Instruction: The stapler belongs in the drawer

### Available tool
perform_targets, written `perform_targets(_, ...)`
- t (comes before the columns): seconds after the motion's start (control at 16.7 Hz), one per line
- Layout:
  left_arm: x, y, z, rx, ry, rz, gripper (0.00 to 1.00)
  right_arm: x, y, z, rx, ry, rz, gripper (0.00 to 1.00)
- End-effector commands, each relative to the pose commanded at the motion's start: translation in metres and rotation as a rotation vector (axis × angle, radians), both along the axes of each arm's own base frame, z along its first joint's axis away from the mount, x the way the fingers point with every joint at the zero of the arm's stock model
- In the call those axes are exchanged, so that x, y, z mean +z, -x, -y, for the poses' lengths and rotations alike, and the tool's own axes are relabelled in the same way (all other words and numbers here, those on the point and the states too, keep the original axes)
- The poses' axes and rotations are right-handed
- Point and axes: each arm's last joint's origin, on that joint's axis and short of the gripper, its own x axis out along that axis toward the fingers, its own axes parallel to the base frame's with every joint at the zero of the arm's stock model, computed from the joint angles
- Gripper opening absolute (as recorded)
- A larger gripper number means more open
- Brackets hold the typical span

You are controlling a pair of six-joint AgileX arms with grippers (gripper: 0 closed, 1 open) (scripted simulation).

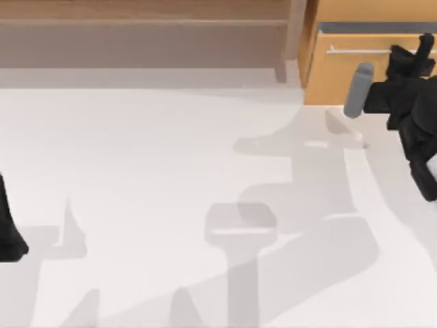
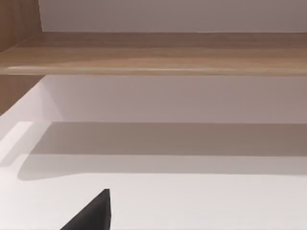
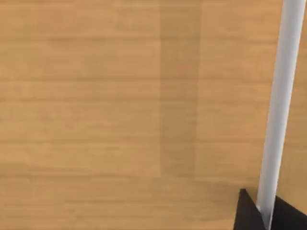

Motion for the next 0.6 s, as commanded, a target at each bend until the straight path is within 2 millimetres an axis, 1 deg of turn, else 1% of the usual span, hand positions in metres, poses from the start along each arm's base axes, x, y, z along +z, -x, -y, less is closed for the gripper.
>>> perform_targets(0.24, 0.0, 0.0, 0.0, 0.0, 0.0, 0.0, 1.0, -0.001, -0.029, -0.001, 0.004, 0.0, -0.003, 0.0)
perform_targets(0.36, 0.0, 0.0, 0.0, 0.0, 0.0, 0.0, 1.0, -0.002, -0.039, 0.0, 0.006, 0.001, -0.011, 0.0)
perform_targets(0.6, 0.0, 0.0, 0.0, 0.0, 0.0, 0.0, 1.0, -0.003, -0.042, 0.0, 0.006, 0.001, -0.014, 0.0)
